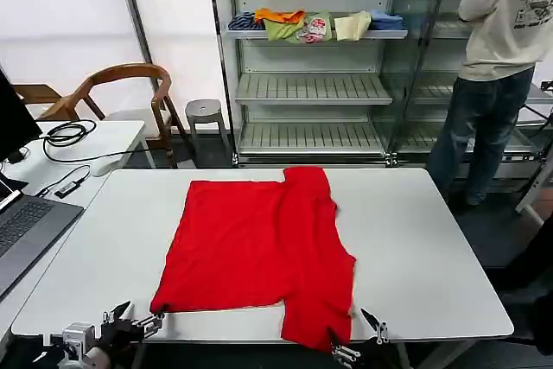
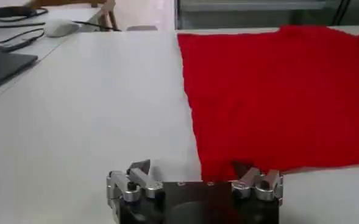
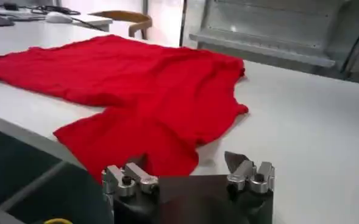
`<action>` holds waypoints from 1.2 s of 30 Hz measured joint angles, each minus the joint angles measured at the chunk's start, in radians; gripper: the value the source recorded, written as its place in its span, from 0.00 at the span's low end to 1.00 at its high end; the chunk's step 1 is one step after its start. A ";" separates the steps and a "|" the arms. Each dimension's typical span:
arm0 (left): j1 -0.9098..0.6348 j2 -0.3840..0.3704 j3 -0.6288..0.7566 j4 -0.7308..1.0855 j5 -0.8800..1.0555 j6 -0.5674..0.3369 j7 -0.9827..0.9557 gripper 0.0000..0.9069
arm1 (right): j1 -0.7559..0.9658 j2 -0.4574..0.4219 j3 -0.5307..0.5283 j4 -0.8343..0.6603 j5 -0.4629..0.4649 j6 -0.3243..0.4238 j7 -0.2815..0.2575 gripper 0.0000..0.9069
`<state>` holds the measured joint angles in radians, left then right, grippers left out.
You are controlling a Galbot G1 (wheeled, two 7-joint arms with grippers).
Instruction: Fold and organize the clothes.
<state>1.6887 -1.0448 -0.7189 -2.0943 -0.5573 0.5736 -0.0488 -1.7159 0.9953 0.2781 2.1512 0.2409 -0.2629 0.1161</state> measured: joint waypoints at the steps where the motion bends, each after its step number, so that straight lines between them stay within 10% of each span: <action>1: 0.001 0.000 0.002 0.001 0.002 0.000 0.001 0.02 | -0.001 0.000 0.000 0.001 0.003 -0.001 0.000 0.00; 36: -0.036 -0.006 0.029 0.006 -0.001 -0.057 0.033 0.02 | 0.060 0.020 0.025 0.016 0.078 0.007 0.000 0.00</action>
<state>1.6527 -1.0508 -0.6899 -2.0881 -0.5582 0.5170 -0.0162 -1.6558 1.0157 0.3034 2.1674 0.3187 -0.2561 0.1159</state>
